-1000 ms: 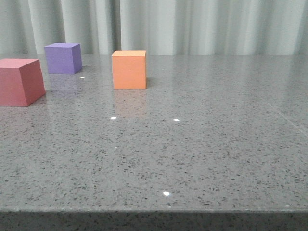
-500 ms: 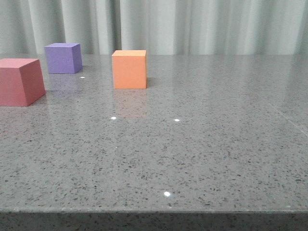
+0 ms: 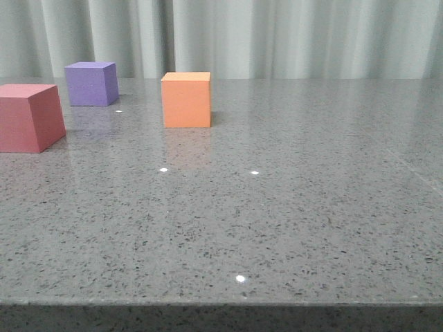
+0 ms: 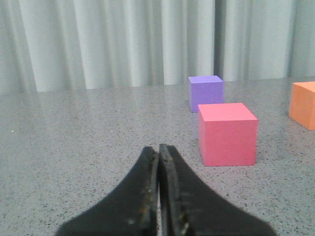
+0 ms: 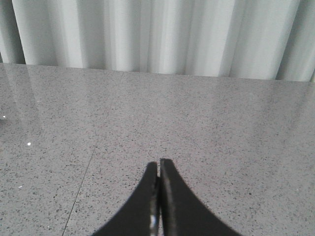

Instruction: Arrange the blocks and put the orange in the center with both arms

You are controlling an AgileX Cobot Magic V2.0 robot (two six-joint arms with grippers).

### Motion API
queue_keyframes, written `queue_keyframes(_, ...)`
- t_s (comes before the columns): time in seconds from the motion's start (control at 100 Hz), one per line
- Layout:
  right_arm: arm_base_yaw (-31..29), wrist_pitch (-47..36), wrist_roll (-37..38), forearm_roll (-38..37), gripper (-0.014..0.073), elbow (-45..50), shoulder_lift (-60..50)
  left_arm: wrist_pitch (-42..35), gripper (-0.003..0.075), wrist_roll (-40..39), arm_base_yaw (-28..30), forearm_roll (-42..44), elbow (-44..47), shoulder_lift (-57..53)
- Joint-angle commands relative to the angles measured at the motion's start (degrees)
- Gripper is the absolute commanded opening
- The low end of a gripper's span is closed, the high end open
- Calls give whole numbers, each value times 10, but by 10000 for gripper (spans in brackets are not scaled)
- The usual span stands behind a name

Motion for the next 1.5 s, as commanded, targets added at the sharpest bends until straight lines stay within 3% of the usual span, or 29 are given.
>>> queue_keyframes(0.0,-2,-46,1,-13,-68,-15,3,-42,-20,-4,-1,1,24,-17)
queue_keyframes(0.32,-2,-46,1,-13,-68,-15,3,-68,-20,-4,-1,-4,-27,-13)
queue_keyframes(0.42,-2,-46,1,-13,-68,-15,3,-63,-20,-4,-1,-78,-70,7)
queue_keyframes(0.83,-2,-46,1,-13,-68,-15,3,248,-20,-4,-1,-100,-376,213)
queue_keyframes(1.08,-2,-46,1,-13,-68,-15,3,412,-20,-4,-1,-100,-511,344)
queue_keyframes(1.49,-2,-46,1,-13,-68,-15,3,460,-20,-4,-1,-100,-534,423)
